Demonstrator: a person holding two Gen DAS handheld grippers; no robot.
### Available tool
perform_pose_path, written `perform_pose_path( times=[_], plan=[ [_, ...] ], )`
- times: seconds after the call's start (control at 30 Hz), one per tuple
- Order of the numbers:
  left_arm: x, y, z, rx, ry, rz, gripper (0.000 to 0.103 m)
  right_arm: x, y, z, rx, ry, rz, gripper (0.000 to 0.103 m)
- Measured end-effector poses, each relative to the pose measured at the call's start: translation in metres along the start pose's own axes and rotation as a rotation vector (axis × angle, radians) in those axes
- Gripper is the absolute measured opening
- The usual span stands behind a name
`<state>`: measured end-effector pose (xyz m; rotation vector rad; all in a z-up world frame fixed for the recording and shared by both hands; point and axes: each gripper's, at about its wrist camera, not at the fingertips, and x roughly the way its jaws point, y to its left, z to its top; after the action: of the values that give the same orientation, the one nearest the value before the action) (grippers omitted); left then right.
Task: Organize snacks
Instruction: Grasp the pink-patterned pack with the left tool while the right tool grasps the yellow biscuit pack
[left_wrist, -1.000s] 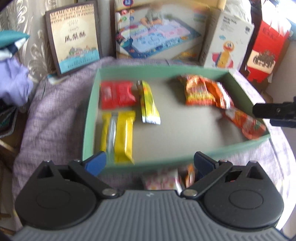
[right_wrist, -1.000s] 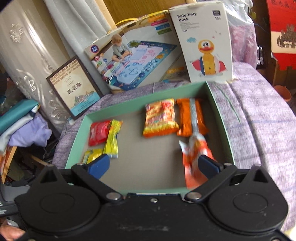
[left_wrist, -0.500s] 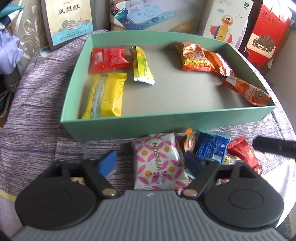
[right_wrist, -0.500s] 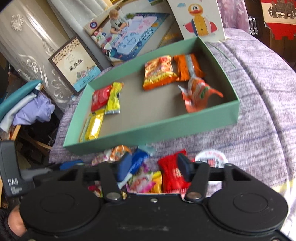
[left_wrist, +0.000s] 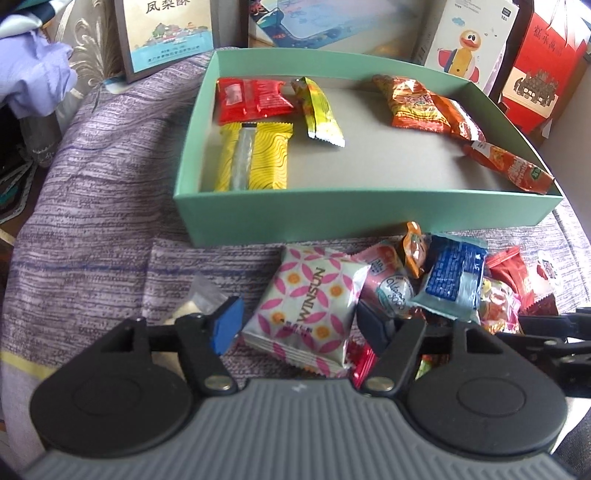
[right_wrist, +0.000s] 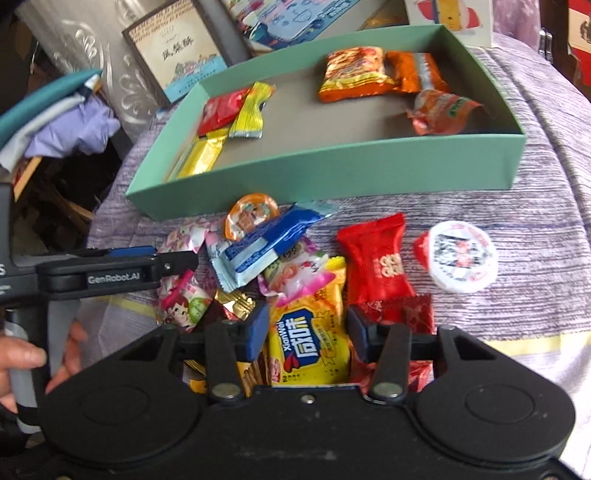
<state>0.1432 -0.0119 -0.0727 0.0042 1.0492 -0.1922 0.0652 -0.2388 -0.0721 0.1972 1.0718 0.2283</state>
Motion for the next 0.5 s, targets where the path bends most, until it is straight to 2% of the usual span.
perform_pose_path(
  times=[0.13,0.3,0.37,0.4,0.43,0.5],
  plan=[
    [0.001,0.002,-0.001,0.000,0.000,0.003,0.074,0.009,0.013,-0.003,-0.055,-0.004,-0.049,0.050],
    [0.008,-0.002,0.003,0.011,0.004,0.013,0.075,0.015,0.032,-0.013,-0.179,-0.039,-0.123,0.048],
    [0.010,-0.007,0.004,0.035,-0.006,0.017,0.066,0.015,0.032,-0.013,-0.179,-0.046,-0.120,0.047],
    [0.009,-0.010,0.004,0.052,-0.013,0.022,0.053,0.013,0.030,-0.013,-0.163,-0.044,-0.111,0.047],
    [0.008,-0.012,0.003,0.069,-0.016,0.020,0.049,0.011,0.027,-0.013,-0.145,-0.042,-0.102,0.047],
    [0.006,-0.014,0.002,0.073,-0.015,0.004,0.049,0.007,0.019,-0.011,-0.100,-0.035,-0.078,0.047]
  ],
)
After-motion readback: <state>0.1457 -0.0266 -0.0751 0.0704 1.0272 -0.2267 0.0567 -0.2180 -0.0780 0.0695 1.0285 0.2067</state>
